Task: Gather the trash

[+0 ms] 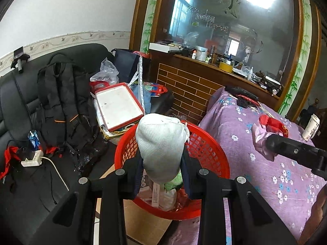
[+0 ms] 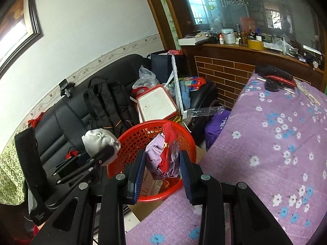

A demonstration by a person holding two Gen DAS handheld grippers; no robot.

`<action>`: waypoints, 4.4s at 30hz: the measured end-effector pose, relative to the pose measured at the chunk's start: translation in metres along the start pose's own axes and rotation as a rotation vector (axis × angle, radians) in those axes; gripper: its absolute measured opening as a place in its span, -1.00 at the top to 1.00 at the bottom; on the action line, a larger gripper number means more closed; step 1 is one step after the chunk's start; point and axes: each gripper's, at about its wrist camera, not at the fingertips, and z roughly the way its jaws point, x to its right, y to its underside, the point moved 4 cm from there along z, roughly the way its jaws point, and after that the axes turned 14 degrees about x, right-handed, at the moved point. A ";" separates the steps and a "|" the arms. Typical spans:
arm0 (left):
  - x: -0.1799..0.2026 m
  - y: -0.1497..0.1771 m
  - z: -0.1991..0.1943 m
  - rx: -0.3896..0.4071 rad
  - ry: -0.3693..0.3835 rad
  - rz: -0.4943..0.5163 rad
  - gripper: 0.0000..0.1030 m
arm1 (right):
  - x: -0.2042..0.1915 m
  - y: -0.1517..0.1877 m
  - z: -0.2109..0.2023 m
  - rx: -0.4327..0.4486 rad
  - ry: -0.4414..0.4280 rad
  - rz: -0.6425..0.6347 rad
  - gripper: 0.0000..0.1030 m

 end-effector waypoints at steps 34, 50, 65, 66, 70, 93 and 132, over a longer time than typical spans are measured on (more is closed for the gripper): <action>-0.002 0.002 0.010 0.008 -0.027 0.011 -0.20 | 0.008 -0.008 0.032 -0.004 -0.005 0.062 -0.26; 0.030 0.007 -0.036 0.082 -0.101 0.116 -0.75 | 0.023 0.023 -0.059 0.107 0.219 -0.114 -0.73; 0.062 0.031 -0.113 0.195 -0.193 0.278 -1.00 | 0.031 0.070 -0.154 0.185 0.404 -0.205 -0.91; 0.061 0.034 -0.116 0.184 -0.204 0.290 -1.00 | 0.030 0.073 -0.158 0.186 0.406 -0.207 -0.97; 0.050 0.052 -0.125 0.119 -0.221 0.253 -1.00 | 0.024 0.089 -0.168 0.176 0.416 -0.216 -0.99; -0.007 0.077 -0.129 0.028 -0.324 0.179 -1.00 | -0.012 0.122 -0.152 0.089 0.411 -0.249 -0.99; 0.026 0.082 -0.136 0.053 -0.254 0.246 -1.00 | 0.003 0.125 -0.163 0.091 0.448 -0.215 -0.99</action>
